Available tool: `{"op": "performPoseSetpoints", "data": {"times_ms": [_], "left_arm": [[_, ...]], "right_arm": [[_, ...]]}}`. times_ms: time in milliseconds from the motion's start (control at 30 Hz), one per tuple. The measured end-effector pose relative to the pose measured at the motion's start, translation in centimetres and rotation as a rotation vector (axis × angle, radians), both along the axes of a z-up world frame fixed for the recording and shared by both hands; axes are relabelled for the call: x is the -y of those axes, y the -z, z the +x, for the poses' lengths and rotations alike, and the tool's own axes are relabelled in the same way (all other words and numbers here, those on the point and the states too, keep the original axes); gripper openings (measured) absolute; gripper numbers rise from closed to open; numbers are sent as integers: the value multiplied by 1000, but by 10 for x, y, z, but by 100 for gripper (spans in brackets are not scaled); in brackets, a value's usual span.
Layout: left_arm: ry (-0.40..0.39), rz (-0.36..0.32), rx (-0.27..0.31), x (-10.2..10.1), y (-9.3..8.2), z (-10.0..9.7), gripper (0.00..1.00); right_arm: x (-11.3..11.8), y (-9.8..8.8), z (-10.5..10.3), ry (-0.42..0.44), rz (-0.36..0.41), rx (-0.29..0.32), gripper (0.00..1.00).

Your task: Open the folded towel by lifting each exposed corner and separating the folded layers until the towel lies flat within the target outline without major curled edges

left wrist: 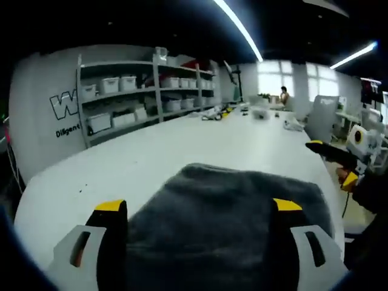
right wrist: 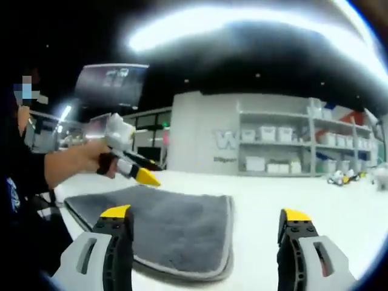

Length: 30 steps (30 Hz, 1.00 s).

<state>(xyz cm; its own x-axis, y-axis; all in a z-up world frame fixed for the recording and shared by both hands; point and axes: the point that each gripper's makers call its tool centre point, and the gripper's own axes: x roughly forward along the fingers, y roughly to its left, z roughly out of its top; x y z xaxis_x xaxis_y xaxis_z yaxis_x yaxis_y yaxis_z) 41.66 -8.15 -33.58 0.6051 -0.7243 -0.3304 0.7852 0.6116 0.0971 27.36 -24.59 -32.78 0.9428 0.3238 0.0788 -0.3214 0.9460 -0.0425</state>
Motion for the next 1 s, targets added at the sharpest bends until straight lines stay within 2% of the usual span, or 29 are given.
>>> {"op": "performPoseSetpoints", "data": {"times_ms": [67,167,267,333,433,567,667,700,767,867,1000], "left_arm": [[-9,39,48,-5,-2,-13,100],[-42,45,104,-14,-12,-24,100],[-77,51,128,-25,-17,-37,100],[-104,28,136,-37,-23,-47,100],[-152,-48,137,-52,-34,-58,100],[-226,-75,187,-78,-47,-72,100],[-240,-67,212,-91,-50,-88,100],[-245,-33,242,-99,-53,-93,100],[-270,-13,277,-108,-60,-101,100],[-267,-4,328,-109,-72,-111,100],[-231,72,413,-92,-82,-121,100]], "right_arm": [[6,-12,2,6,-7,6,99],[16,-24,3,18,-27,12,99],[26,-37,4,30,-55,20,99],[31,-42,4,28,-79,16,99],[34,-44,6,2,-114,-4,99],[28,-44,4,-77,-142,-33,99],[34,-46,5,-81,-141,-37,99],[36,-48,5,-82,-141,-39,99],[39,-52,2,-95,-145,-41,99],[45,-61,2,-115,-144,-45,99],[49,-83,7,-147,-155,-49,99]]}}
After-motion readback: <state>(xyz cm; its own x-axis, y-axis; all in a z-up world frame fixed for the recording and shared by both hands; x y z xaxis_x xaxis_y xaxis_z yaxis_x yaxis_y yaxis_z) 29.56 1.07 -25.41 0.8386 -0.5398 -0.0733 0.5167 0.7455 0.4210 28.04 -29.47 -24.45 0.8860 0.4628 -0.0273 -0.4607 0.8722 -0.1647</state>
